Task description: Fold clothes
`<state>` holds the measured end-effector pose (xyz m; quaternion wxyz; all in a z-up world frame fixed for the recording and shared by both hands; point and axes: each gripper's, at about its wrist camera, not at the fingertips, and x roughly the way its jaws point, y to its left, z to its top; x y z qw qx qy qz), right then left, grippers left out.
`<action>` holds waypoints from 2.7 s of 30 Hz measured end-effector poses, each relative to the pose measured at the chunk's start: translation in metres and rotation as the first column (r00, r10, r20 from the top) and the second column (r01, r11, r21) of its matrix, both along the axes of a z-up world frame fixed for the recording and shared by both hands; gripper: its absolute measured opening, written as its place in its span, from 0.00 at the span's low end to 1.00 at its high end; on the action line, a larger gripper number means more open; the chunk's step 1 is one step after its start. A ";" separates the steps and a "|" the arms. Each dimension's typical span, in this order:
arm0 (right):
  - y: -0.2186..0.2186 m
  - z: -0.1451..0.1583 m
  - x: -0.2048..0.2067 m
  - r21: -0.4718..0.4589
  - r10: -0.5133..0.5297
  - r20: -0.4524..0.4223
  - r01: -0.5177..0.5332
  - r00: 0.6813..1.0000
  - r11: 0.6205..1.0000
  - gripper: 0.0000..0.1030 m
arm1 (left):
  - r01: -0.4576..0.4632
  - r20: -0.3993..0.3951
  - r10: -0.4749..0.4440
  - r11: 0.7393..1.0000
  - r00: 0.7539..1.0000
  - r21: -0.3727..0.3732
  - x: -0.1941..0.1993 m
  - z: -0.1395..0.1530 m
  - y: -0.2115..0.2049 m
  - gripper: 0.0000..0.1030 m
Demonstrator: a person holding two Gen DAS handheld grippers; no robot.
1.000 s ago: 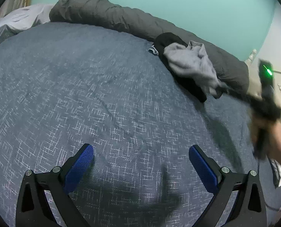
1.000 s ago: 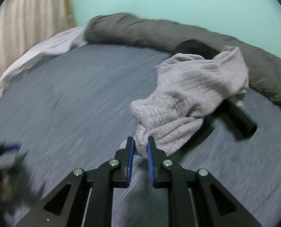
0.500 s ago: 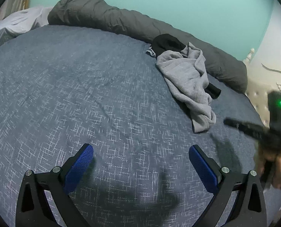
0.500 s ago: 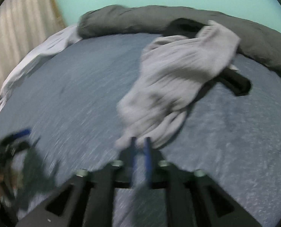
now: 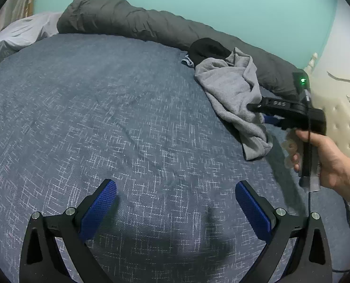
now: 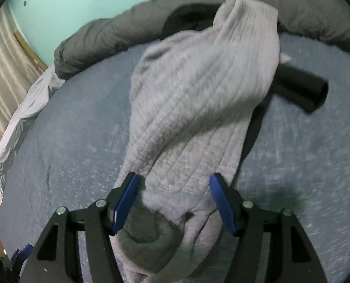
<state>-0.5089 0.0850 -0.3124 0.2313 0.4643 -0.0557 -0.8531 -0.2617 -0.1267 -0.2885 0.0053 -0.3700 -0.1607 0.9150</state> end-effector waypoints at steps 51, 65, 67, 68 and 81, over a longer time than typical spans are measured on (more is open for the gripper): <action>0.028 0.033 0.038 0.017 0.006 -0.036 -0.005 0.999 1.000 0.64 | 0.019 0.019 -0.019 1.000 1.000 0.002 0.001 0.001 0.004 1.00; 0.048 0.031 0.073 -0.033 0.054 -0.064 -0.056 0.996 0.998 0.06 | 0.030 0.012 -0.030 1.000 0.999 0.004 0.001 0.006 0.009 1.00; 0.065 0.042 0.093 -0.065 0.045 -0.083 -0.050 0.996 0.997 0.06 | 0.035 0.009 -0.035 0.999 0.999 0.002 0.002 0.007 0.010 1.00; 0.071 0.047 0.102 -0.078 0.042 -0.092 -0.049 0.995 0.996 0.06 | 0.036 0.008 -0.036 0.999 0.999 0.003 0.002 0.008 0.010 1.00; 0.155 0.042 0.241 -0.085 -0.010 0.035 0.013 0.999 0.996 0.06 | 0.040 0.000 -0.040 0.999 0.999 0.017 0.008 0.015 0.013 1.00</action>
